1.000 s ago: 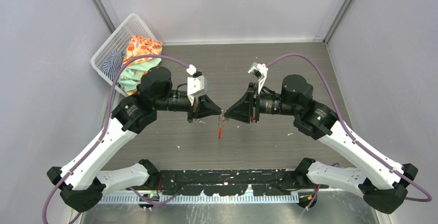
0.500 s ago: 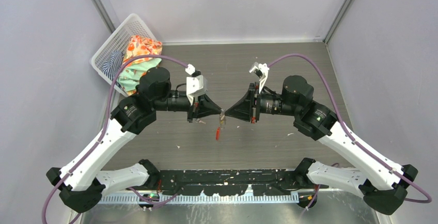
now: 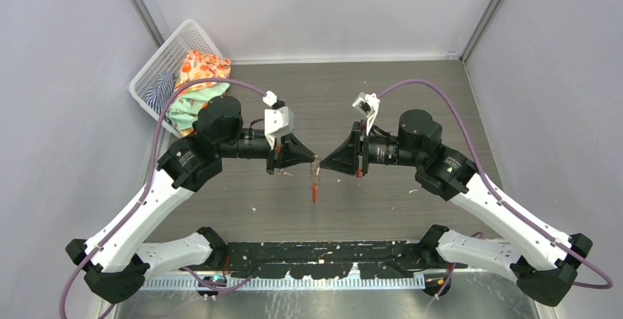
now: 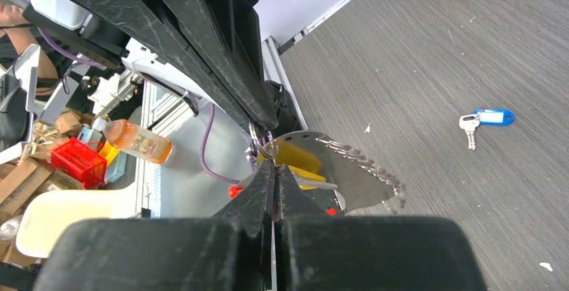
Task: Put the keys on the keyring
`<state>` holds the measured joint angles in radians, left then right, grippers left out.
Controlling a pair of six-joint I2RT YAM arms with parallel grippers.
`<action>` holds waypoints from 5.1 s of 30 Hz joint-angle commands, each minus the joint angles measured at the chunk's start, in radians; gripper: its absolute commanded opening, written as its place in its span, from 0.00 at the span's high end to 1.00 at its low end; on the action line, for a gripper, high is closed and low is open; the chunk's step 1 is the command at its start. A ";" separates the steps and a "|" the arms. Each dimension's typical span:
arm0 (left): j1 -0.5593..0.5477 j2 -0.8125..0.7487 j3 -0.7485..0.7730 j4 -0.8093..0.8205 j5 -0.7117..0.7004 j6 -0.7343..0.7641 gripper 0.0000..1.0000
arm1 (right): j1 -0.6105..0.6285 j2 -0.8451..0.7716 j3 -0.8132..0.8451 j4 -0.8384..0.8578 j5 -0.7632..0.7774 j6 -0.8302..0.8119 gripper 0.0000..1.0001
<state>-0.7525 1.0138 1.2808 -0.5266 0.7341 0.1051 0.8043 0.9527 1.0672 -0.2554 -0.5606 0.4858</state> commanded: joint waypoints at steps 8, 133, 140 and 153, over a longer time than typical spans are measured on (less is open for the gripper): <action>-0.004 -0.012 0.045 0.121 0.057 -0.061 1.00 | -0.006 -0.004 -0.023 0.041 -0.029 0.021 0.99; -0.004 0.014 0.030 0.206 0.063 -0.149 1.00 | 0.084 -0.029 0.146 -0.044 0.205 -0.111 0.62; -0.004 0.013 0.032 0.184 0.100 -0.153 1.00 | 0.084 -0.034 0.124 -0.001 0.190 -0.125 0.65; 0.004 0.001 -0.004 0.147 0.069 -0.093 0.95 | 0.083 0.017 0.209 -0.153 0.191 -0.190 0.99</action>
<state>-0.7517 1.0454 1.2919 -0.4042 0.8124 -0.0380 0.8879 0.9459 1.1995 -0.3305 -0.4129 0.3386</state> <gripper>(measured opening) 0.010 0.025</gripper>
